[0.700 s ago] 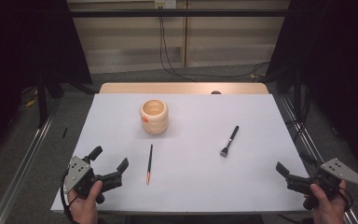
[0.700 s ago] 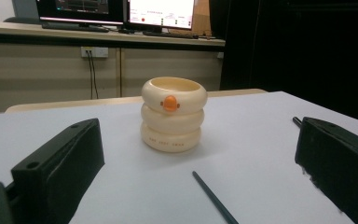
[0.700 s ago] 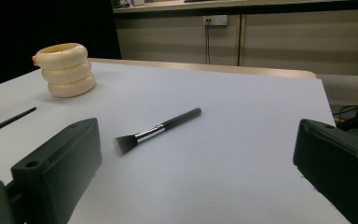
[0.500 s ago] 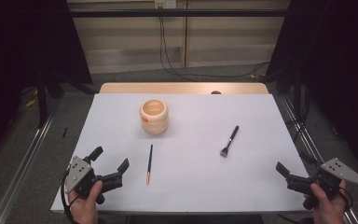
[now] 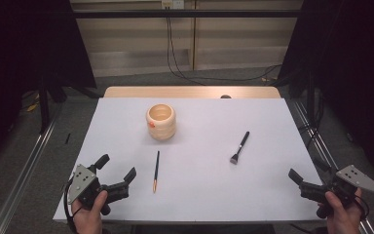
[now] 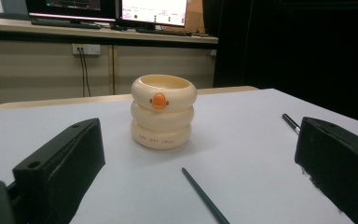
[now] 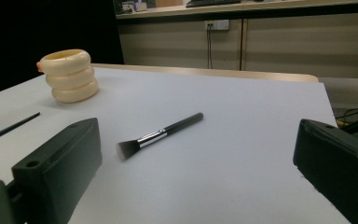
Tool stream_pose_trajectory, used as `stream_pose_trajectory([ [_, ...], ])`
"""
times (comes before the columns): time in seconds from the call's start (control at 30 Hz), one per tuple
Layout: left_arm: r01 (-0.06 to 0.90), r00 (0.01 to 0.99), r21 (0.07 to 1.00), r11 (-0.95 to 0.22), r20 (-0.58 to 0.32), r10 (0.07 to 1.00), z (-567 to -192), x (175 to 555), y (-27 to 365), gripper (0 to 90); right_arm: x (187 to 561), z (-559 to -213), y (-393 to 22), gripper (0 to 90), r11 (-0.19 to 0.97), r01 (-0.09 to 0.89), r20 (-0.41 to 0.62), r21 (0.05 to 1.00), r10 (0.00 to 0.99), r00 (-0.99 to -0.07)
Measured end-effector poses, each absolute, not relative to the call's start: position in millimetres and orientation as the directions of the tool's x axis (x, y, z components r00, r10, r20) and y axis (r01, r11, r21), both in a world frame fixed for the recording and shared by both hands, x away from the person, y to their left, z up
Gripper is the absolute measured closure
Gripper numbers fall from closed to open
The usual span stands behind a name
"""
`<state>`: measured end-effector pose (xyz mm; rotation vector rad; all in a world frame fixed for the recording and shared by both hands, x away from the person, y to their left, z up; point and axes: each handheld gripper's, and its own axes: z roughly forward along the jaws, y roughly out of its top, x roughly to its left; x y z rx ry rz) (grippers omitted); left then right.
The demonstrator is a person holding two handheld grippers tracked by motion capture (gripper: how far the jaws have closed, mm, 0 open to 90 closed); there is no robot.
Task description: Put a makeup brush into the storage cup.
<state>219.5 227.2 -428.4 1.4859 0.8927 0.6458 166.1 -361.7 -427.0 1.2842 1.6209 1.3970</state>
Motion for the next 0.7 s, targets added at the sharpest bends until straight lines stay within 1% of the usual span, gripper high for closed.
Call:
stream_pose_trajectory([
  [0.27,0.137,0.568,0.990,0.019,-0.095,0.817,-418,219,224,1.2,167,-426,-358,0.7,-0.033,0.260,0.121,0.965,0.937,-0.329],
  [0.33,0.134,0.576,0.991,-0.022,-0.060,0.815,-414,222,220,1.6,168,-427,-358,0.7,-0.031,0.260,0.119,0.965,0.936,-0.330],
  [0.4,0.136,0.576,0.990,-0.026,-0.058,0.816,-413,222,217,2.1,168,-427,-358,0.7,-0.034,0.258,0.120,0.965,0.937,-0.327],
  [0.43,0.128,0.578,0.991,-0.045,-0.038,0.815,-412,224,216,2.1,168,-427,-358,0.7,-0.027,0.261,0.115,0.965,0.937,-0.330],
  [0.57,0.130,0.606,0.990,-0.055,-0.035,0.794,-409,229,208,2.1,171,-427,-357,0.7,-0.023,0.274,0.119,0.961,0.933,-0.340],
  [0.7,0.128,0.609,0.990,-0.055,-0.034,0.792,-407,233,206,2.0,172,-427,-356,0.8,-0.025,0.272,0.122,0.962,0.931,-0.345],
])
